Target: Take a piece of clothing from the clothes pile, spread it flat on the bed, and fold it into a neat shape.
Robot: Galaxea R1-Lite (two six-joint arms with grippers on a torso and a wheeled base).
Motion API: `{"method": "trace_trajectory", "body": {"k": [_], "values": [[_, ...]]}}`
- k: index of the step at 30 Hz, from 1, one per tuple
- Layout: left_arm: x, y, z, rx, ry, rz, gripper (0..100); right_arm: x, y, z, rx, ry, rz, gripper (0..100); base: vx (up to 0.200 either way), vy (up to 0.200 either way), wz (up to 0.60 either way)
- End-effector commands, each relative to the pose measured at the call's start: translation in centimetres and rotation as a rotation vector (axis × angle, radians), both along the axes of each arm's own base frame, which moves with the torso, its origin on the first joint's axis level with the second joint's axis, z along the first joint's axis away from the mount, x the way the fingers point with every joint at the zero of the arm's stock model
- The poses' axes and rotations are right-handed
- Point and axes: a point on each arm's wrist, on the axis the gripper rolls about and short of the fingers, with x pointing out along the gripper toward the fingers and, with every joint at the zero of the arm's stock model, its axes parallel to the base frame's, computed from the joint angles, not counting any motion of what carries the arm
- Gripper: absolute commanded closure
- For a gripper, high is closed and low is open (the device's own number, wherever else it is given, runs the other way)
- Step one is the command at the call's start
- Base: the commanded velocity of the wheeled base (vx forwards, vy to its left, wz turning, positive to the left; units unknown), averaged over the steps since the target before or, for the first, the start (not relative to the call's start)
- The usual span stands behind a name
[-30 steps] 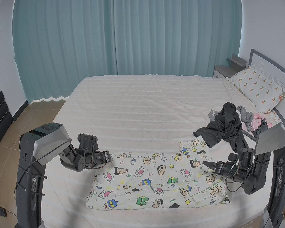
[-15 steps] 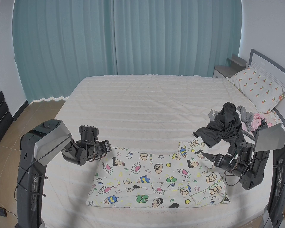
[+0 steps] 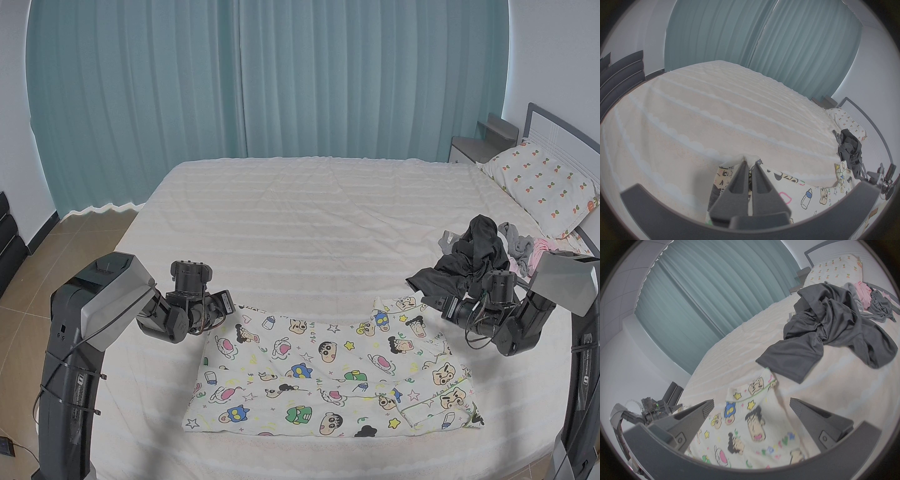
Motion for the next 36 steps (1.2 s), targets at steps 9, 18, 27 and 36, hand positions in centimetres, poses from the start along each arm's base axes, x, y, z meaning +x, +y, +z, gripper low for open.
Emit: {"method": "trace_trajectory", "body": {"k": [9, 18, 27, 36], "values": [[-0.2, -0.2, 0.0, 0.010, 0.020, 0.004, 100, 5.4, 0.7, -4.1, -0.004, 0.151, 0.018, 0, 0.000, 0.000, 0.00], [-0.2, -0.2, -0.2, 0.018, 0.023, 0.015, 100, 6.4, 3.3, -4.3, -0.015, 0.208, 0.070, 0, 0.000, 0.000, 0.00], [-0.4, 0.0, -0.6, 0.022, 0.035, 0.017, 100, 7.4, 2.6, -3.8, -0.012, 0.183, 0.034, 100, 0.000, 0.000, 0.00], [-0.4, -0.1, 0.3, 0.036, 0.012, 0.041, 100, 7.7, 2.3, -3.1, 0.085, 0.116, -0.019, 100, 0.000, 0.000, 0.00]]}}
